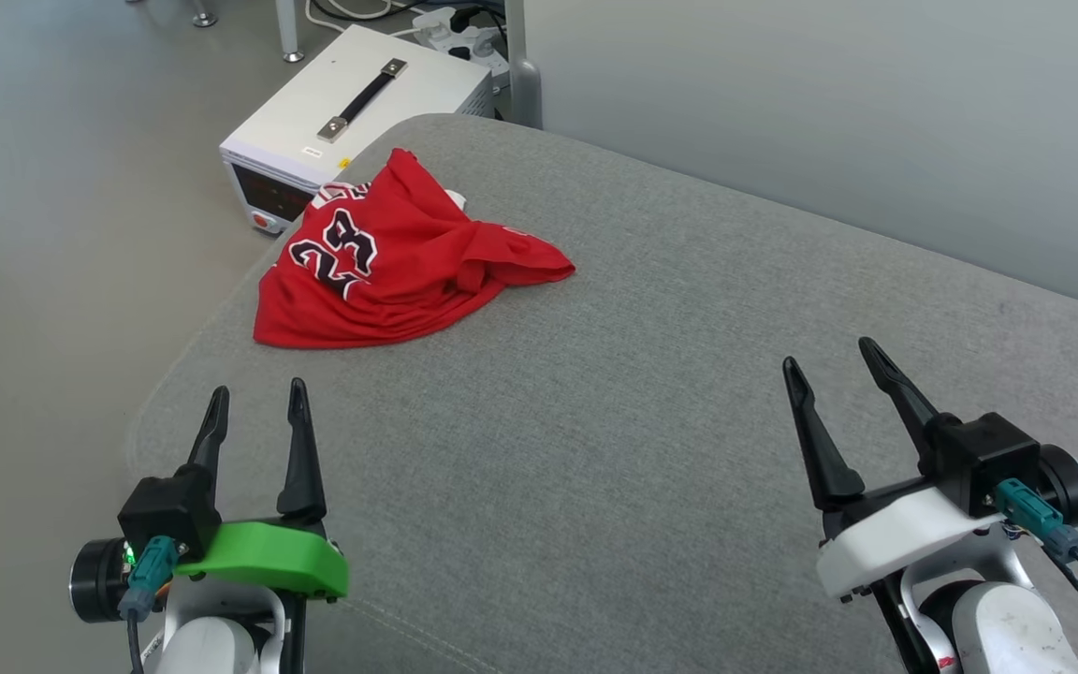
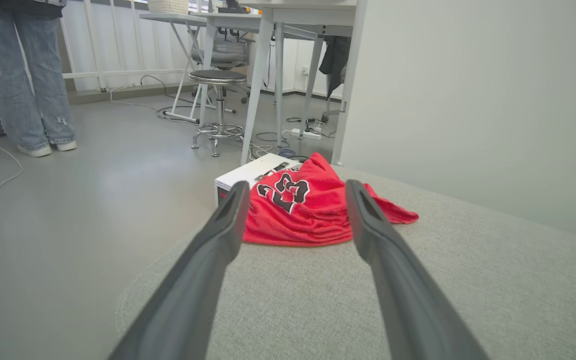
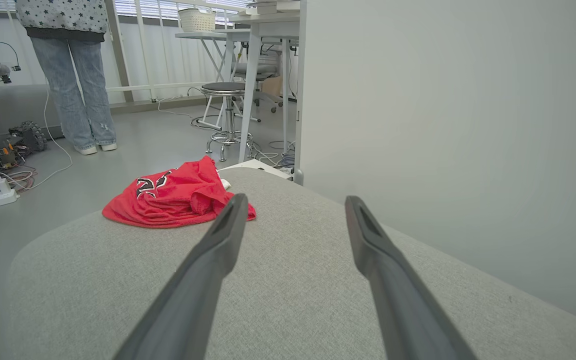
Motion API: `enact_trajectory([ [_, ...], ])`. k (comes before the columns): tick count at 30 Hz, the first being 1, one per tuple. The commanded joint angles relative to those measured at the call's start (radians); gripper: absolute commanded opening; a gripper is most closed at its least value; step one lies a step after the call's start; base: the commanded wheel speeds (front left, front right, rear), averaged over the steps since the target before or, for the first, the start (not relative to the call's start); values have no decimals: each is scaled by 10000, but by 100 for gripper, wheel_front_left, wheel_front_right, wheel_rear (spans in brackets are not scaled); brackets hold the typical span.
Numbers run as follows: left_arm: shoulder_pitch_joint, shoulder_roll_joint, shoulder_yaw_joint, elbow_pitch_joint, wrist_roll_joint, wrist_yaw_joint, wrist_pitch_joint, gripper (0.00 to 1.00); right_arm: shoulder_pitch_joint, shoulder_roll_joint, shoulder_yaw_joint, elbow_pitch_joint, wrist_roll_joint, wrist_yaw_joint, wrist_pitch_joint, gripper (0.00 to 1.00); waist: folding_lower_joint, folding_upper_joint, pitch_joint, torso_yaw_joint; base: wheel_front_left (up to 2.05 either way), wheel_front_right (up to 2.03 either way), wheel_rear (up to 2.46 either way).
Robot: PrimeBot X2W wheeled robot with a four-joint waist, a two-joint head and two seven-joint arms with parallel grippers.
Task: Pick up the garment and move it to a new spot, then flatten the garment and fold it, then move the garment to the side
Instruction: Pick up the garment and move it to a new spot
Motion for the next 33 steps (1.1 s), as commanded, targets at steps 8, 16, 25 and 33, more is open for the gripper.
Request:
enact_trajectory([
  [8, -307, -59, 70, 94, -151, -48, -241, 100, -282, -96, 116, -155, 31, -15, -69, 100, 0, 0, 135, 485, 0, 0, 0],
  [16, -358, -59, 121, 49, -203, -29, -245, 100, -337, -114, 58, -191, 61, -15, -1, 100, 0, 0, 291, 371, 0, 0, 0],
  [25, -973, -43, 385, 301, -404, -52, -245, 100, -612, -328, 16, -505, 37, -15, 252, 100, 0, 0, 934, 28, 0, 0, 0],
  [33, -2769, 458, 815, 1225, -821, -145, 51, 100, -1090, -719, -136, -961, 63, -15, 569, 100, 0, 0, 2019, -638, 0, 0, 0],
])
